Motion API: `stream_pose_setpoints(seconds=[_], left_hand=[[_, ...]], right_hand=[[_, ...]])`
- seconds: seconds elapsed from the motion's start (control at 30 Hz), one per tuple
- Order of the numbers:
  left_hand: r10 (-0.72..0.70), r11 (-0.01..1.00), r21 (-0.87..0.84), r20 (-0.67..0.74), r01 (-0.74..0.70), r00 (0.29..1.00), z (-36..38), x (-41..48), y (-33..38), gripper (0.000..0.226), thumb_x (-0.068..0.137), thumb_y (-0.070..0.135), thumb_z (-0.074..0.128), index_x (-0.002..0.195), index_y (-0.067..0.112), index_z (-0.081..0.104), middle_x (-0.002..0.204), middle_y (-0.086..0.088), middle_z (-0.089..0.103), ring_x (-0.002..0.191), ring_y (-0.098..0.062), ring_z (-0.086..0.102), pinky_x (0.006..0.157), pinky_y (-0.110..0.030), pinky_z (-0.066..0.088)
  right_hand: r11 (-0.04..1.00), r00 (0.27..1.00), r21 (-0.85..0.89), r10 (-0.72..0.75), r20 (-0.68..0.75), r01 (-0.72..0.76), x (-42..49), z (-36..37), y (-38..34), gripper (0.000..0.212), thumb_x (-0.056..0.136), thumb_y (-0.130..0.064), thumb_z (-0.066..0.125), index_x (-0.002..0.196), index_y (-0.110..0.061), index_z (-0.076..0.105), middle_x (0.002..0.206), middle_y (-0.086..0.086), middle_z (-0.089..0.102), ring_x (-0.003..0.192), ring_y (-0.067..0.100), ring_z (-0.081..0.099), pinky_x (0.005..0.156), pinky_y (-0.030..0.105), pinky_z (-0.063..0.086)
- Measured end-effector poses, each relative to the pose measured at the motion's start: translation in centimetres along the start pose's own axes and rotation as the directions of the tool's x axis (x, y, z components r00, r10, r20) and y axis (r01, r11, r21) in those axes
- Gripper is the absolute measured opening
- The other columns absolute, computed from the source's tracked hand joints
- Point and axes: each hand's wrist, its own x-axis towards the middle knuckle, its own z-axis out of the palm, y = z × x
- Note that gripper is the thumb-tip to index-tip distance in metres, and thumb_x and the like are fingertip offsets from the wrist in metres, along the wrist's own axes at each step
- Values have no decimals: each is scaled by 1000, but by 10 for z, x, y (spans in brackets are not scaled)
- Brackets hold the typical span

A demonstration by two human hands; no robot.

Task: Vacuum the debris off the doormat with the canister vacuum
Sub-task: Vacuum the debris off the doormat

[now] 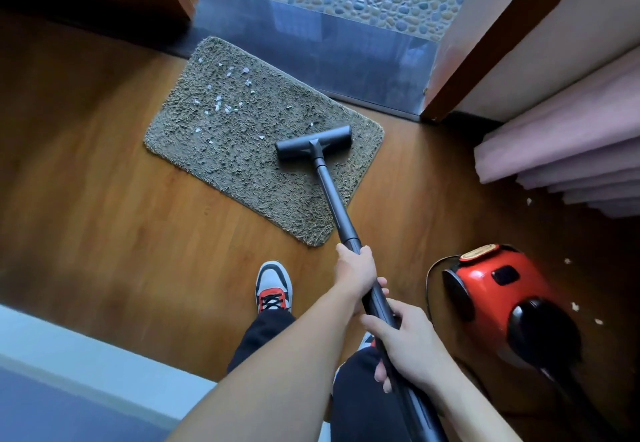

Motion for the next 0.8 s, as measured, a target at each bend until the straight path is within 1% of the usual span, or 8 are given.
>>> stream_pose_setpoints(seconds=[0.13,0.2,0.27,0.3,0.4,0.6,0.7,0.8], left_hand=[[-36,999,-6,18,36,999,7,-22,-35,21,101,30,40,116,15,37,81,-9,51,46,-18,58,50,-33,55],[-34,999,36,10,34,999,11,-28,-52,29,93,39,42,114,20,37,84,-9,54,60,-28,67,69,-45,62],[-32,996,85,1,32,999,14,-22,-72,39,82,48,41,113,25,37,84,-9,57,75,-36,71,83,-56,60],[-41,996,76,3,40,999,13,-23,-79,37,83,46,41,113,25,37,83,-9,57,71,-34,68,83,-56,60],[-54,998,14,1,54,999,1,-40,-76,21,96,34,40,111,20,38,79,-9,52,56,-25,59,69,-47,62],[-53,991,-128,-33,49,998,-44,-25,-65,27,104,29,39,129,19,35,82,-11,47,40,-13,52,46,-27,51],[-46,989,-140,-54,38,997,-70,-8,-45,32,105,30,40,133,17,34,84,-10,48,45,-14,52,44,-26,50],[-21,994,-105,-52,16,998,-89,7,-22,33,104,31,41,132,15,35,84,-9,50,43,-14,54,45,-28,51]], right_hand=[[999,999,-33,32,31,-31,-26,-1,30,5,100,-27,57,103,-22,57,50,16,64,38,28,58,44,25,48],[999,999,-38,39,31,-38,-37,0,45,12,99,-30,57,110,-26,60,51,16,66,38,26,60,45,25,49],[996,999,-80,38,6,-38,-41,4,60,26,95,-38,59,120,-31,62,51,4,68,39,12,61,50,25,50],[993,1000,-110,28,-14,-29,-42,6,66,37,89,-45,61,124,-33,63,51,-5,67,40,5,61,54,24,50],[991,999,-132,9,-33,-14,-41,17,76,53,79,-56,62,127,-34,64,50,-16,62,44,-5,61,61,23,52],[986,999,-161,-29,33,34,-24,48,42,16,97,-36,60,112,-33,62,49,-2,65,40,10,63,56,27,56],[989,998,-141,-38,59,46,-11,66,11,11,100,-31,58,112,-31,59,46,0,64,36,11,60,49,25,53],[995,996,-96,-30,81,38,-1,81,-21,7,102,-27,55,109,-27,56,47,6,63,37,21,60,43,25,50]])
